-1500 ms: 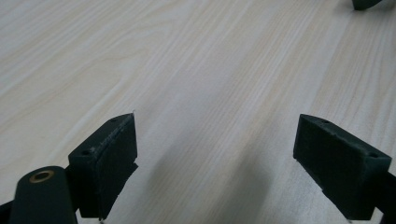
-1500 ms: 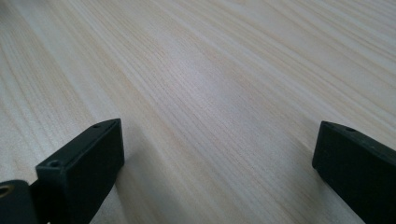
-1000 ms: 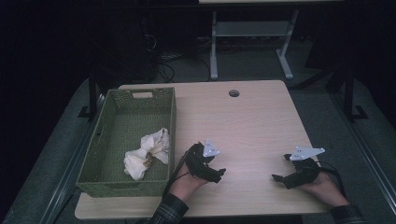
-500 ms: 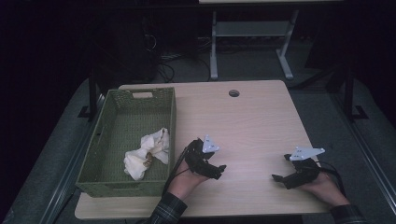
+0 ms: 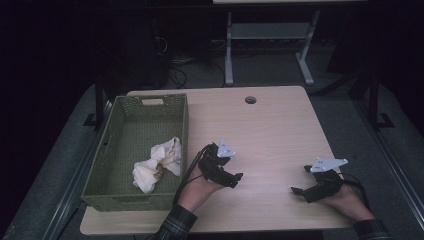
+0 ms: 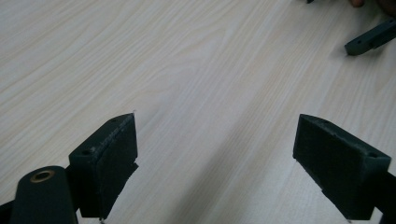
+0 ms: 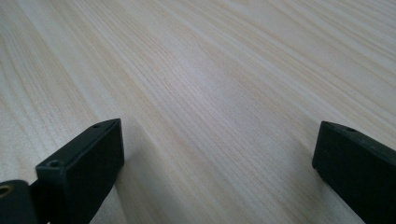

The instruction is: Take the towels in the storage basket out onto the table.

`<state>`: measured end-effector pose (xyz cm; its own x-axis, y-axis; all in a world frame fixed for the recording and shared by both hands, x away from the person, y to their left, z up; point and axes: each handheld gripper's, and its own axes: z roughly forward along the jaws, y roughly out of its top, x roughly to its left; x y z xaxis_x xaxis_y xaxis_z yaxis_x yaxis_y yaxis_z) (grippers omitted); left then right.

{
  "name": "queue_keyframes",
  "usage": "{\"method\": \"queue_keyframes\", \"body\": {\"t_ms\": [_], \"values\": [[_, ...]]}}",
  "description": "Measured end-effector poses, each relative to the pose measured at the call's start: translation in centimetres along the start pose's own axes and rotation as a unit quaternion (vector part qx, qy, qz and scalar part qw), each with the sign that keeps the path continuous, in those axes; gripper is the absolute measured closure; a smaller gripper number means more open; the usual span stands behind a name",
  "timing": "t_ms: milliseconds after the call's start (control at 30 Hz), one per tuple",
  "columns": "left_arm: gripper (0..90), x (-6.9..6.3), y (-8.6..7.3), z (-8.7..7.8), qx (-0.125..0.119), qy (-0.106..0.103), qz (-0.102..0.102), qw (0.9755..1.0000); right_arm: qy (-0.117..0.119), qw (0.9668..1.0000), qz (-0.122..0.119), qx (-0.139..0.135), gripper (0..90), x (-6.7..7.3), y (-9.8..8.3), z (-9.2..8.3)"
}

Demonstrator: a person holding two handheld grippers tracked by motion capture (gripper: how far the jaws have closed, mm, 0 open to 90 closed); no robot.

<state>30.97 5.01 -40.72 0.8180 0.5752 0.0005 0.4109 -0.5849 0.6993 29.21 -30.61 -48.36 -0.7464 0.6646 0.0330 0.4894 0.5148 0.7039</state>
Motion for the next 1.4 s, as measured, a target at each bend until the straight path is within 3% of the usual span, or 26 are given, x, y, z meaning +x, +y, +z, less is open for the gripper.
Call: {"method": "queue_keyframes", "body": {"t_ms": [267,533,733,1033,1100,1200,1400], "values": [[13.3,0.5,1.0,-0.7,-0.009,-0.013,0.001,0.9999,0.000,1.0000,0.000,0.000,1.9,0.0,0.0,0.0],[13.2,1.3,2.0,-1.6,-0.020,-0.043,-0.002,0.9989,0.000,1.0000,0.000,0.000,1.9,0.0,0.0,0.0],[13.2,1.9,2.7,-2.1,-0.012,-0.038,0.019,0.9990,0.000,1.0000,0.000,0.000,1.9,0.0,0.0,0.0],[13.4,3.1,3.5,-3.3,-0.008,-0.041,0.025,0.9988,0.000,1.0000,-0.001,-0.001,1.9,0.0,0.0,0.0],[13.4,3.5,3.4,-3.6,-0.015,-0.046,0.017,0.9987,0.000,1.0000,-0.001,-0.001,1.9,0.0,0.0,0.0],[13.5,4.0,3.4,-4.2,-0.007,-0.040,0.025,0.9989,0.000,1.0000,-0.001,-0.001,1.9,0.0,0.0,0.0],[13.6,5.1,3.3,-5.4,-0.017,-0.033,0.019,0.9991,0.000,1.0000,-0.001,-0.001,1.9,0.0,0.0,0.0]]}}
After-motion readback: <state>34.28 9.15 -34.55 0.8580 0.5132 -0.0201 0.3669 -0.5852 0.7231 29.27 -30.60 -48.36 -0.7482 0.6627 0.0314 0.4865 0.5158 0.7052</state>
